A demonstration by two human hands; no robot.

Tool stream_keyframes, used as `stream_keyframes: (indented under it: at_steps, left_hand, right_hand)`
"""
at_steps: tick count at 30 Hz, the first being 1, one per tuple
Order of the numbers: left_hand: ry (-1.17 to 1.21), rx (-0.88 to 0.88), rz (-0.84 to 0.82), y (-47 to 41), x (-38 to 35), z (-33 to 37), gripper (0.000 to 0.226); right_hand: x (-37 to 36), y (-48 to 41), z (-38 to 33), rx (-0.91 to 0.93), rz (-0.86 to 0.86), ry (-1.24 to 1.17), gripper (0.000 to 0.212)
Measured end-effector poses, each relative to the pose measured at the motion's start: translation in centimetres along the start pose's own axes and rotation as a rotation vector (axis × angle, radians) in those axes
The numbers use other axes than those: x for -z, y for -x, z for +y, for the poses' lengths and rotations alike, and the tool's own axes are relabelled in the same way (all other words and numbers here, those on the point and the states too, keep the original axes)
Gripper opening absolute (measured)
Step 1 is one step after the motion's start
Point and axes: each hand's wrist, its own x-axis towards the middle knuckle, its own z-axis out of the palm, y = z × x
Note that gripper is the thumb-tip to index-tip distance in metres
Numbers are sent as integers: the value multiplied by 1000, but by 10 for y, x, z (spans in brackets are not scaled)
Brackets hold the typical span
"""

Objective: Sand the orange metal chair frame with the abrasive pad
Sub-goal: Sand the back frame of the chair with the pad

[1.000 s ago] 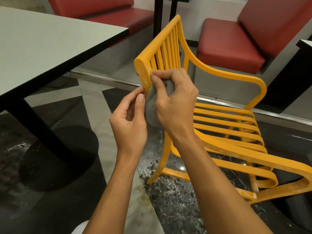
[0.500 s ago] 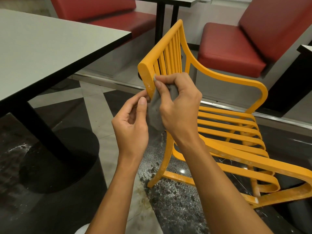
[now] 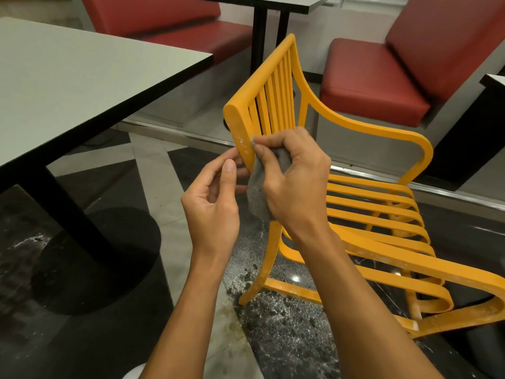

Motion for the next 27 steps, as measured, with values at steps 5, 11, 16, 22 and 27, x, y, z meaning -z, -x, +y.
stream_keyframes:
  at_steps: [5,11,16,22,27]
  left_hand:
    - [2,9,50,0,-1,-2,26]
    - [-4,1,-6,-2,2,-3,28]
    - [19,11,32,0,0,-1,27]
    - [28,6,20,-2,2,-3,27]
    - [54,18,20,0,1,-2,27]
  right_hand:
    - [-9,-24,-17,66,61,-14,4]
    - [4,7,1,15,-35,45,4]
    - [-4,-16,-16,42,37,21,2]
    - [-2,-13,-16,53,16,19,4]
    - [-4,-15,-20,40,38,46,4]
